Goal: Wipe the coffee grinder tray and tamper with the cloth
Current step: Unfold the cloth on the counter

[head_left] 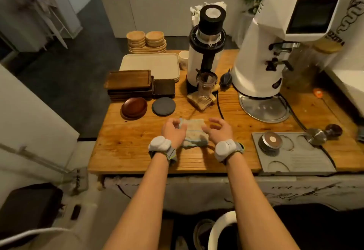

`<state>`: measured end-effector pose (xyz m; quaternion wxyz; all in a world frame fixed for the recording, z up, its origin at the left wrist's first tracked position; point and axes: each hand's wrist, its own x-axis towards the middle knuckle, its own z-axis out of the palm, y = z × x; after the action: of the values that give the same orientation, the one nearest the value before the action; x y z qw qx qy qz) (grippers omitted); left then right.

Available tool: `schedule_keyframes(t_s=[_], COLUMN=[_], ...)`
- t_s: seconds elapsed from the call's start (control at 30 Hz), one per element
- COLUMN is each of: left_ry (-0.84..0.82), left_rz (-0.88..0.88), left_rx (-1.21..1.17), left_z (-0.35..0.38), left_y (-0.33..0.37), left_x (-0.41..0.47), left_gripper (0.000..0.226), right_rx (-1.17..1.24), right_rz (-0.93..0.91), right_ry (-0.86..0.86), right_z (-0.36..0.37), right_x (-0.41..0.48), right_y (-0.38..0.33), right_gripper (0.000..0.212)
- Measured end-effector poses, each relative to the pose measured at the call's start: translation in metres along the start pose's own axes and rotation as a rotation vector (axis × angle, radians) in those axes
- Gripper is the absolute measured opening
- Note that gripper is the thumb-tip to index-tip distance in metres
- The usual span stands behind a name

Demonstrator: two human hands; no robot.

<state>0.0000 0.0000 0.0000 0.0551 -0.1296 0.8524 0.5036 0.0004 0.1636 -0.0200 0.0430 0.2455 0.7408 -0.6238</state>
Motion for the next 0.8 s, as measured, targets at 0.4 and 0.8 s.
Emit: schedule_keyframes(t_s=[0.4, 0.8], left_ry=[-0.002, -0.042], left_rz=[-0.099, -0.025], left_rx=[0.117, 0.147], left_z=[0.013, 0.005], left_y=[-0.025, -0.011], left_x=[0.019, 0.019], left_gripper=[0.037, 0.029], right_rx=[-0.207, -0.091], right_rz=[0.037, 0.119], right_ry=[0.010, -0.042], right_z=[0.019, 0.020], right_x=[-0.006, -0.017], right_y=[0.005, 0.004], right_gripper=[0.033, 0.015])
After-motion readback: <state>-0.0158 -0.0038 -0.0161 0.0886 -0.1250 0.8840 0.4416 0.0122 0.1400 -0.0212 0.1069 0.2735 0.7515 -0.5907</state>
